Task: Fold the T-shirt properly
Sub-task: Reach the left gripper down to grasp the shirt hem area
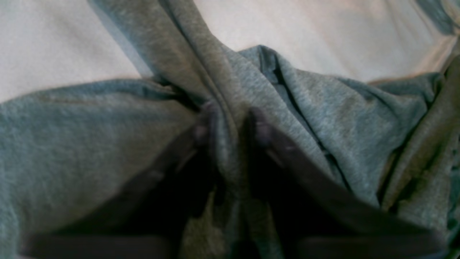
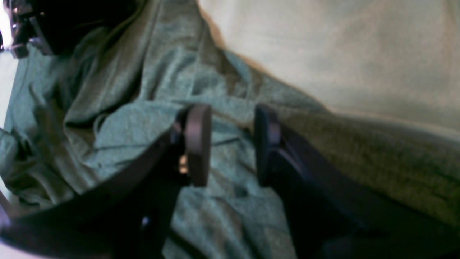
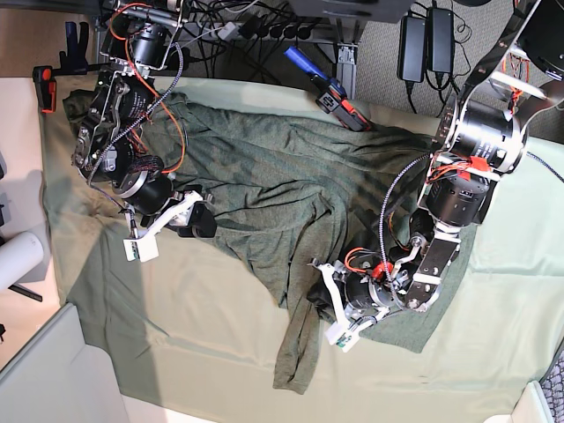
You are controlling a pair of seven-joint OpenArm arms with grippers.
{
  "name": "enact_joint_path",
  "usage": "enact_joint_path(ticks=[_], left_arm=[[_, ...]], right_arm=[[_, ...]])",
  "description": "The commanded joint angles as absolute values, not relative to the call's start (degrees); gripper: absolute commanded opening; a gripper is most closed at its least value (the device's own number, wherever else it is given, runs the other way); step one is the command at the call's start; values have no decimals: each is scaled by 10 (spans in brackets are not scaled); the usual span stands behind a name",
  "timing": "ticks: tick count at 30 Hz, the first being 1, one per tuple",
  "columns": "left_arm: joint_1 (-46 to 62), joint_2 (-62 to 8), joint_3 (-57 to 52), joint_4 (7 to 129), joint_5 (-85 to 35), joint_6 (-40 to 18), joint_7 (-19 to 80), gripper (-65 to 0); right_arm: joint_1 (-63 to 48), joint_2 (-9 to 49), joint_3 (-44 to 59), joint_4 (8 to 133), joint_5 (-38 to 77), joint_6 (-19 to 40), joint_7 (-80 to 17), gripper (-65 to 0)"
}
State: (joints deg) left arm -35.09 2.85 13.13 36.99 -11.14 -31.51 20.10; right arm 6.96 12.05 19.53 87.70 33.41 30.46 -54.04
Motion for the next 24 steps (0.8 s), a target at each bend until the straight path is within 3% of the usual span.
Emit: enact_joint_path(ticks=[1, 2, 10, 16, 24], left_arm=[[-371, 31, 131, 379, -119, -321, 191, -608], [-371, 30, 131, 379, -117, -329, 191, -650], [-371, 9, 130, 437, -120, -374, 206, -650], [-365, -12, 130, 524, -172, -395, 284, -650], [-290, -69, 93, 659, -253, -400, 338, -650]], right_arm=[[80, 126, 197, 886, 345, 309, -525, -444], [81, 126, 198, 886, 345, 309, -524, -444], [80, 126, 197, 886, 345, 309, -524, -444], [80, 127, 197, 886, 345, 309, -524, -444], [81, 127, 197, 886, 344, 309, -522, -444]])
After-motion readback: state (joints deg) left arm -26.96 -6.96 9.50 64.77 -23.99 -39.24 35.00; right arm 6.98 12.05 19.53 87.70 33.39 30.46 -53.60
